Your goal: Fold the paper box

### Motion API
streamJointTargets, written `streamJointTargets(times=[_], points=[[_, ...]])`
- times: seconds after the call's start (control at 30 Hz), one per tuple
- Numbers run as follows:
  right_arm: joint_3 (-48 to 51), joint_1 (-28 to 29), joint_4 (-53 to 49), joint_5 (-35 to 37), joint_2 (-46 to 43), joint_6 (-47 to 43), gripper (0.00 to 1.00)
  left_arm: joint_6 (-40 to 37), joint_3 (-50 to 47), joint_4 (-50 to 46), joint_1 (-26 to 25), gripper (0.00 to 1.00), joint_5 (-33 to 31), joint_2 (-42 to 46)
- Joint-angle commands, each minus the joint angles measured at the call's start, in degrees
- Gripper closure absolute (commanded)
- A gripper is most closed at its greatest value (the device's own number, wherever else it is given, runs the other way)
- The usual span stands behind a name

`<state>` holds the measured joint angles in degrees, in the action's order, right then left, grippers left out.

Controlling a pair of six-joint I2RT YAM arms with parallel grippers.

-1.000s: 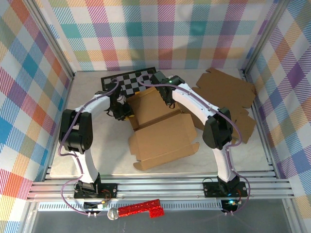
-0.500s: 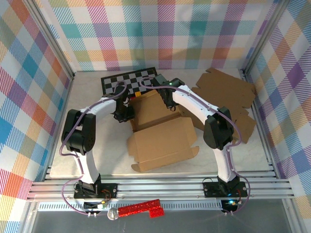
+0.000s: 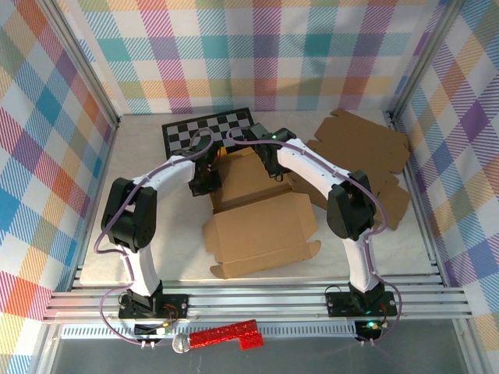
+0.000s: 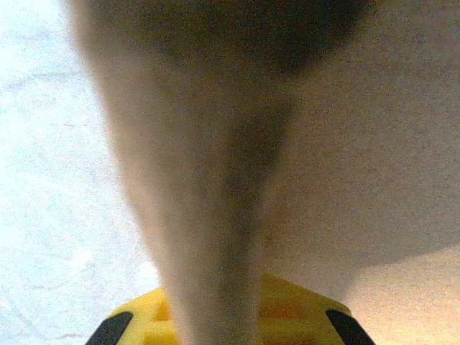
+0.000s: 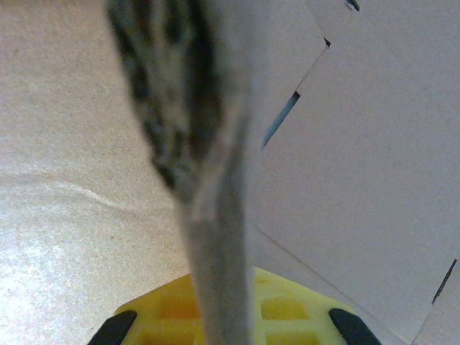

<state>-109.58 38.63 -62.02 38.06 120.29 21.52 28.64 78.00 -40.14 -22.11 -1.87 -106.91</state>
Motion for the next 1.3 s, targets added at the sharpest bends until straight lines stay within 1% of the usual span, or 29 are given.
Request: streamJointTargets(times=[0.0, 0.2, 0.33, 0.47, 0.53, 0.73, 0.87, 0.97, 1.2, 1.27], points=[[-0.46, 0.35, -2.4, -2.35, 0.66, 3.18, 1.0, -1.63, 4.49, -5.17, -1.36, 0.94, -0.67, -0.7], [-2.16, 0.39, -5.7, -2.58, 3.56, 5.91, 1.0, -3.13, 8.39, -7.56, -1.52, 0.95, -0.51, -3.07], [-3.68, -0.43, -6.63, -3.68, 5.82, 6.57, 1.0, -3.27, 10.22, -7.63, -1.62, 1.0, -0.54, -3.69], [-6.04, -1.88, -7.88, -6.04, 7.91, 7.17, 1.0, -3.47, 12.63, -8.13, -1.71, 1.0, -0.24, -4.39], [-6.96, -2.31, -7.94, -6.49, 8.43, 6.93, 1.0, -3.65, 13.13, -8.11, -1.79, 1.0, -0.41, -4.4], [-8.25, -3.46, -8.06, -10.82, 9.88, 6.13, 1.0, -5.15, 14.02, -8.65, -2.13, 1.0, -1.09, -4.44], [-7.44, -4.21, -6.98, -10.82, 8.89, 5.26, 1.0, -6.99, 14.63, -9.72, -2.65, 1.0, -2.45, -4.37], [-6.39, -5.26, -5.1, -11.75, 7.38, 4.36, 0.94, -7.98, 14.98, -10.26, -2.93, 1.0, -3.25, -4.2], [-5.38, -6.55, -0.46, -15.97, 4.82, 0.17, 0.74, -9.2, 15.87, -11.1, -3.2, 1.0, -3.66, -4.77], [-5.3, -6.55, 0.04, -16.1, 4.69, -0.23, 0.73, -9.33, 16.04, -11.23, -3.2, 1.0, -3.62, -4.95]])
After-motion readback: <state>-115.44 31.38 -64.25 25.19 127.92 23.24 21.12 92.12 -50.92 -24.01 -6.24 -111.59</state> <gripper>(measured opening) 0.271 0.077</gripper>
